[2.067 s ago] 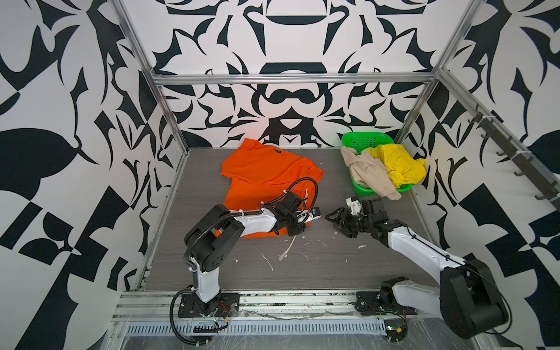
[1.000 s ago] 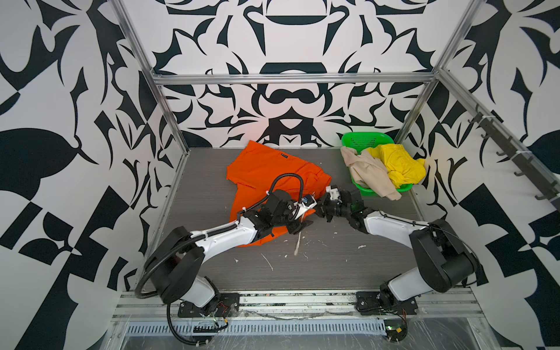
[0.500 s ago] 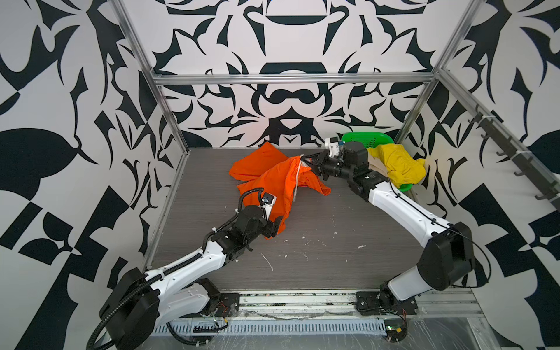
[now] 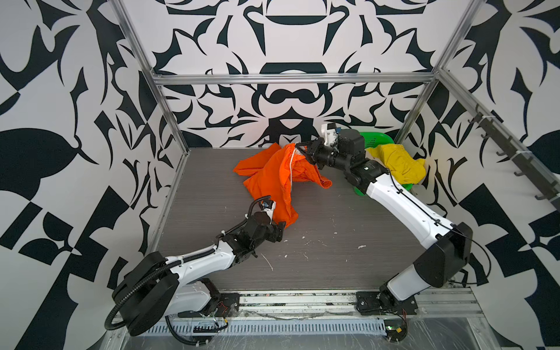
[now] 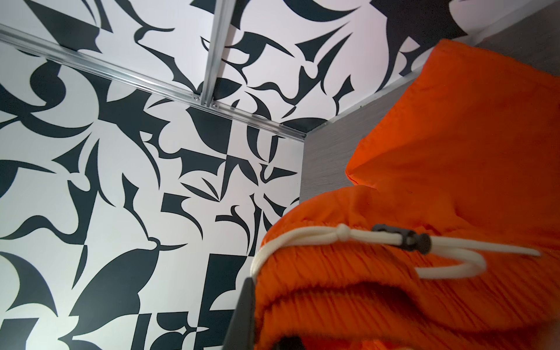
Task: Fold and stack the shorts
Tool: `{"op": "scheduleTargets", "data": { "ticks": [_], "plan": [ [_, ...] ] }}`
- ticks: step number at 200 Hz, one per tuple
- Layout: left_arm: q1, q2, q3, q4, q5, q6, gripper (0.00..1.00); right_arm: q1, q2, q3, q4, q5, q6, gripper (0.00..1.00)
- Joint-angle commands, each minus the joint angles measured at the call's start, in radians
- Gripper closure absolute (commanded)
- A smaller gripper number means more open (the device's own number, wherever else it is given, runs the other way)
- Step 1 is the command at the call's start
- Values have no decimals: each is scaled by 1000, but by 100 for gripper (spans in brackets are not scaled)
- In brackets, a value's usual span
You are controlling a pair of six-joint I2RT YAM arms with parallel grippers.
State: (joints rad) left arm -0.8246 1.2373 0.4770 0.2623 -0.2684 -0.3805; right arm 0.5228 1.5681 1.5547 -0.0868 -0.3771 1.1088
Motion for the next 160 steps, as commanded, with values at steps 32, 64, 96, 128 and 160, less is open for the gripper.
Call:
{"op": "scheduleTargets", "data": {
  "ticks": [32,64,96,128,160],
  "plan": [
    [-4,30,-38,174,-60,-103,17,31,-11,224,-1,133,-103,93],
    [-4,75,-53,278,-41,-118,17,49,22,324,-38,170,-141,93],
    [-8,119,-67,393,-1,-116,17,60,58,401,-63,185,-161,93],
    [-16,178,-42,430,19,-95,16,73,85,459,-84,195,-175,94],
    [-17,264,-20,506,-10,-93,16,88,91,503,-107,215,-198,94]
  ]
}}
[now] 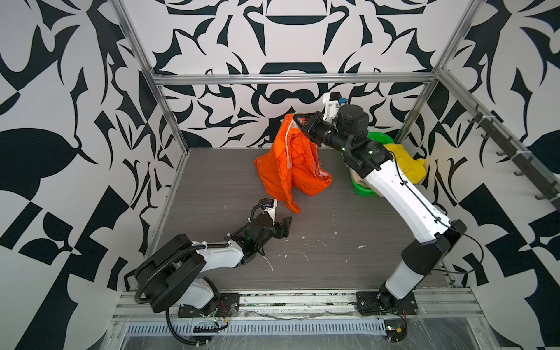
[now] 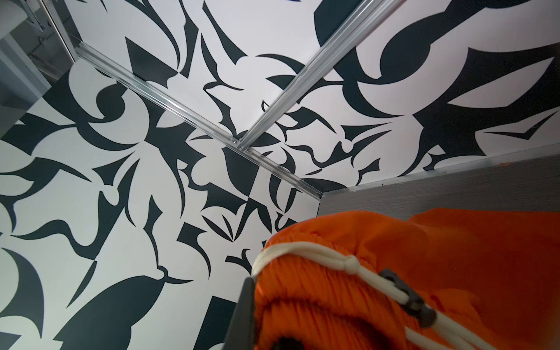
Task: Fold and stack the shorts
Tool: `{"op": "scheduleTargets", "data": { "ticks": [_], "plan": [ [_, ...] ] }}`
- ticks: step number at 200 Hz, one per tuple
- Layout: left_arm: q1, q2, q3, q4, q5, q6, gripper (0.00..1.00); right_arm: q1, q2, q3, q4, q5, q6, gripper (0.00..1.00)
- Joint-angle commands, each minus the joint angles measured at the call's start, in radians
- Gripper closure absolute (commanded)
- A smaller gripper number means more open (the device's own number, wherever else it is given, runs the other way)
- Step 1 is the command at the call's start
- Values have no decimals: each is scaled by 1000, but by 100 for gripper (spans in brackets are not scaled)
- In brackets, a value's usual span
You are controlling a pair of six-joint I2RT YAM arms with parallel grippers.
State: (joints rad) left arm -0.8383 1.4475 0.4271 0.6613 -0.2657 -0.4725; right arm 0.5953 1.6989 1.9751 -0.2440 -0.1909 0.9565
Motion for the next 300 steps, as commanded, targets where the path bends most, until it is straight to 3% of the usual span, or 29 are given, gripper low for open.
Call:
{"op": "scheduleTargets", "data": {
  "ticks": [1,76,138,170,186,203,216,238,268,300],
  "plan": [
    [-4,57,31,110,-14,-2,16,15,-40,85,49,29,-47,94],
    [-3,277,72,478,-55,-73,17,40,-46,167,14,73,-92,94],
    [-4,336,125,524,-176,-76,19,60,-50,219,-6,82,-114,94],
    [-2,344,117,546,-280,-56,40,63,-59,230,-22,89,-128,94],
    [-2,335,102,565,-293,-19,54,63,-68,226,-31,95,-138,94],
    [-3,302,74,555,-297,25,75,63,-79,222,-46,109,-157,94],
    [-2,250,41,535,-294,65,85,61,-93,215,-57,117,-179,94],
    [-2,90,13,324,-263,148,94,44,-119,195,-82,116,-209,95],
    [2,-216,112,-290,-233,262,100,-78,-137,169,-111,-9,-162,96],
    [63,-429,241,-825,-200,401,100,-204,-172,96,-113,-153,-99,100]
  ]
}}
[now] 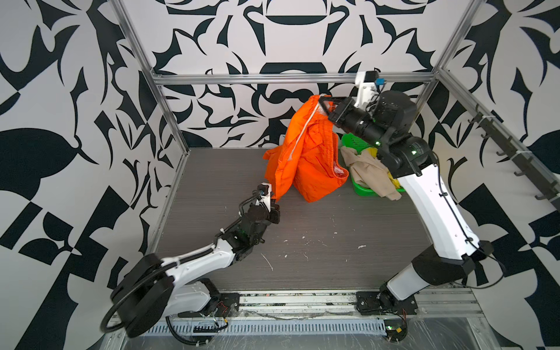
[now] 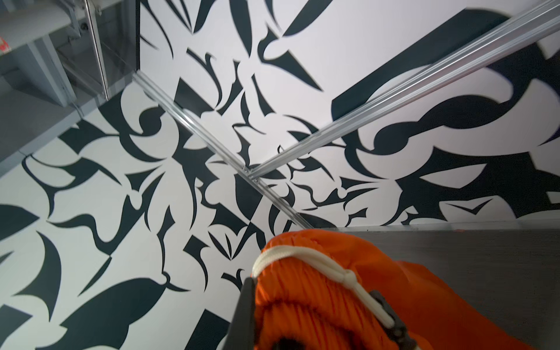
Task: Fold and stack the shorts
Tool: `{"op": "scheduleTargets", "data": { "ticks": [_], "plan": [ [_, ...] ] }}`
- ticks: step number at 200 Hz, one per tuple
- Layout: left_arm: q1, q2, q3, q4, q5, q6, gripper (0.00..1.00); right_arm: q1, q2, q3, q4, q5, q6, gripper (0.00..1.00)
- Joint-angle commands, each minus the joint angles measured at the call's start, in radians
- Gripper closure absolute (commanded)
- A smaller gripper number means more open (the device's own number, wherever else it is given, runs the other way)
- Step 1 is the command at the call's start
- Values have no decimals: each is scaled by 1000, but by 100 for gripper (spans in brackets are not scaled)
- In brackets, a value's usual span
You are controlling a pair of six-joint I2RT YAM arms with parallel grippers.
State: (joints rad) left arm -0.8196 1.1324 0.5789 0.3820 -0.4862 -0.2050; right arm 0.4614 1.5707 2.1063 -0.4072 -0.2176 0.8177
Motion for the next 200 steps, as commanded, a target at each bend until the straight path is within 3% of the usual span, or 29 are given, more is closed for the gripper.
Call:
{"op": "scheduleTargets", "data": {
  "ticks": [1,27,55,112,150,168,200],
  "plan": [
    [47,-119,94,-560,20,138,100,-73,-45,-37,50,-130,41,100],
    [149,-238,233,-875,-6,233,100,-132,-85,-70,26,-204,40,100],
    [225,-313,424,-1084,-72,352,100,-169,-129,-57,-45,-286,3,100],
    [229,-323,801,-1304,-180,538,100,-184,-203,50,-296,-463,-78,100],
    [235,-287,834,-1287,-225,628,100,-184,-229,-42,-318,-534,-40,100],
    [274,-255,795,-1236,-146,638,100,-184,-215,-118,-264,-544,-10,100],
    [511,-130,790,-1180,147,609,100,-183,-102,-116,-174,-552,-2,100]
  ]
}}
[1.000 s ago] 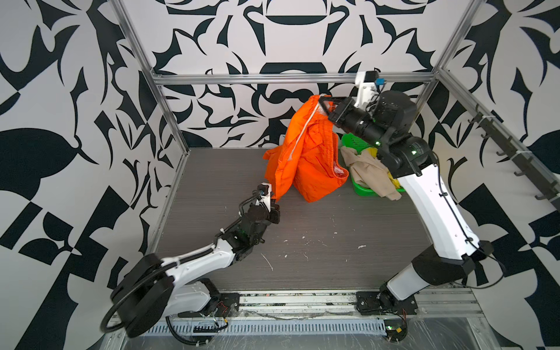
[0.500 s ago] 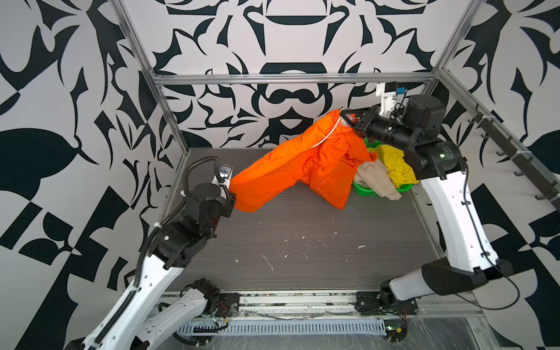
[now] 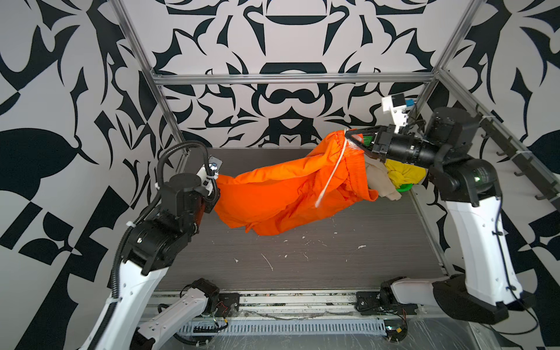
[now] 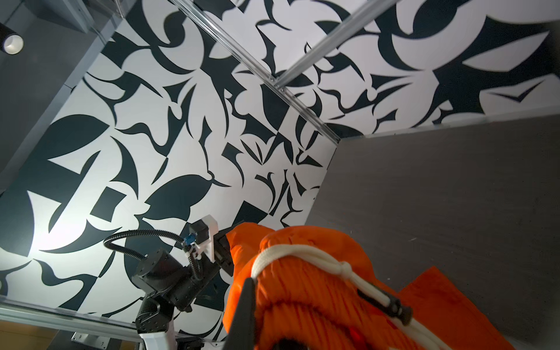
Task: Fold and stack the shorts
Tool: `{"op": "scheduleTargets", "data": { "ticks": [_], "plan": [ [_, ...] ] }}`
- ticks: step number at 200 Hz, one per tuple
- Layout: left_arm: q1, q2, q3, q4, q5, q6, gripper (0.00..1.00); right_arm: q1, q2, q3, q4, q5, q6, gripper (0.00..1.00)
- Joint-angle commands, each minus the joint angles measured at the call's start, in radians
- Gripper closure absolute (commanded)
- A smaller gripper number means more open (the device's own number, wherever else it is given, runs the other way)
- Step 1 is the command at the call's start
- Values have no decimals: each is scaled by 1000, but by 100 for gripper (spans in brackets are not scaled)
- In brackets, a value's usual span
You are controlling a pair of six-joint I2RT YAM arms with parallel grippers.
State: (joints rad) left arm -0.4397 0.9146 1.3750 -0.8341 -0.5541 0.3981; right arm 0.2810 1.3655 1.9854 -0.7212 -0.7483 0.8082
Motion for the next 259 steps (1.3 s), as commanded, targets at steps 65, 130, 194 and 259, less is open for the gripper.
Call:
{"op": "scheduleTargets", "data": {
  "ticks": [65,130,194,259],
  "plan": [
    [388,471,335,193,470,136,100,0,662,668,115,-49,16,100],
    [396,369,354,274,466,332,100,-28,525,459,188,-111,-60,100],
    [388,10,-236,85,540,461,100,-29,237,-402,177,-118,-186,100],
    [272,-97,-503,-165,430,577,100,30,37,-1006,270,-55,-79,100]
  ]
}}
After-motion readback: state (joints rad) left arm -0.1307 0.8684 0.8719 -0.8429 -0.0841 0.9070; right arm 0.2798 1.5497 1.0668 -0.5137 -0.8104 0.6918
